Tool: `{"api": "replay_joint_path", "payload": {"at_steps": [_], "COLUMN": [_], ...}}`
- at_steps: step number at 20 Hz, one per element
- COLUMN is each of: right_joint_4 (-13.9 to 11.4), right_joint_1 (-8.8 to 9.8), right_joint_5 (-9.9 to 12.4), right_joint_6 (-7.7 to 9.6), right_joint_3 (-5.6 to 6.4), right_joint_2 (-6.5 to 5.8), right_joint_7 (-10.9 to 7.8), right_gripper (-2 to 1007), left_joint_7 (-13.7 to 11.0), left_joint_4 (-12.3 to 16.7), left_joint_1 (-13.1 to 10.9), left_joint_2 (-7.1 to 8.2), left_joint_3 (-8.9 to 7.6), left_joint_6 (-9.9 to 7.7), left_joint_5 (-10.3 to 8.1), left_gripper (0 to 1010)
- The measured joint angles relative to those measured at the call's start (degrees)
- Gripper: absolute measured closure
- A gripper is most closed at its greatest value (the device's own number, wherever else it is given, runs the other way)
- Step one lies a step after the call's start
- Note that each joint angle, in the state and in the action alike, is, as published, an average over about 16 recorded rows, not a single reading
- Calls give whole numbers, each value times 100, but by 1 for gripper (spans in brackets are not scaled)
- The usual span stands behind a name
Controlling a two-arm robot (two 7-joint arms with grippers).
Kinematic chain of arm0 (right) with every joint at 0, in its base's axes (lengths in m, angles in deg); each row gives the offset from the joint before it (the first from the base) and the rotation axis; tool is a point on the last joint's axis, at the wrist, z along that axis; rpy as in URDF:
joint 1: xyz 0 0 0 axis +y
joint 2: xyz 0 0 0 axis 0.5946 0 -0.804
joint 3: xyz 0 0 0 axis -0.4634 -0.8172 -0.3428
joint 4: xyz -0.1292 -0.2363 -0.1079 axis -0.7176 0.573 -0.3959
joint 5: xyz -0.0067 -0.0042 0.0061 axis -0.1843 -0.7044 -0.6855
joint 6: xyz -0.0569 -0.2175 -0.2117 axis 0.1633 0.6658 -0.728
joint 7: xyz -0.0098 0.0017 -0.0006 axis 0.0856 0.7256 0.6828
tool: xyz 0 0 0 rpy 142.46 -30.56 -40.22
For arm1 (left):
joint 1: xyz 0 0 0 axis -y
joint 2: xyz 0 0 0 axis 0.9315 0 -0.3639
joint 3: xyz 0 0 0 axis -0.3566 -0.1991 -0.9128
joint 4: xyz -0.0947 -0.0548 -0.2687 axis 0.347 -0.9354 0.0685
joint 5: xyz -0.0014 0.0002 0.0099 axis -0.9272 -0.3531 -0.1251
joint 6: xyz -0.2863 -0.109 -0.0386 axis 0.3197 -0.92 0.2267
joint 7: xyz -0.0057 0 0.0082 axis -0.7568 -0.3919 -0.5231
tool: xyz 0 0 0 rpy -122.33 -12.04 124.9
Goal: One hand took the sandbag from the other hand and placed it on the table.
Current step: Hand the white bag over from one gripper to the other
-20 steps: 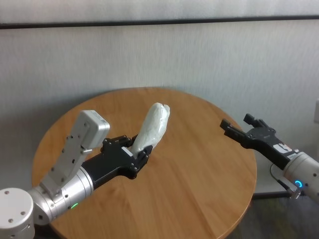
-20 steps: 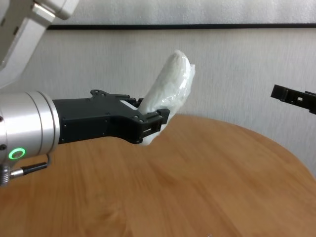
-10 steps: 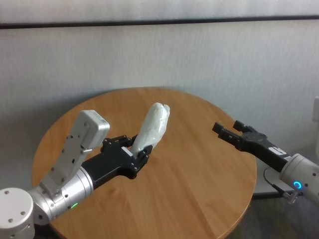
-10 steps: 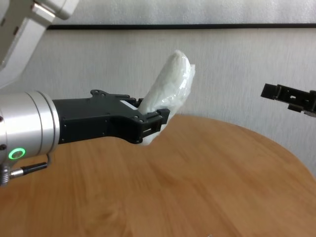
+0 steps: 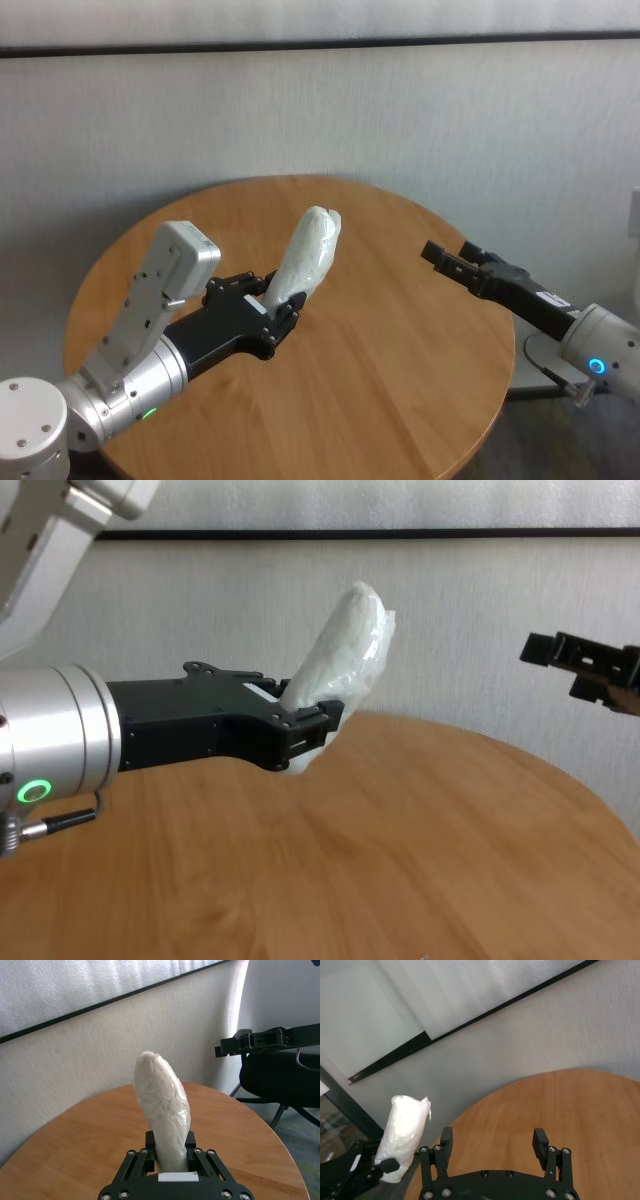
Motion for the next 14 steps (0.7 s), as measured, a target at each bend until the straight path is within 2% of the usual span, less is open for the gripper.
{"api": "replay_joint_path", "payload": {"at_steps": [14], "right_joint_4": [-246], "right_joint_1": [-103], "right_joint_5": [406], "right_joint_6": [270], "right_joint_3": [-223], "right_joint_2": [-99], "right_joint_7": [-36], "right_gripper": [5], "left_joint_7": [0], "left_joint_4": [0], "left_joint_1": [0], "left_joint_2": [0], "left_joint_3": [0], "left_joint_6": [0], "left_joint_5": [0], "left_gripper": [650]}}
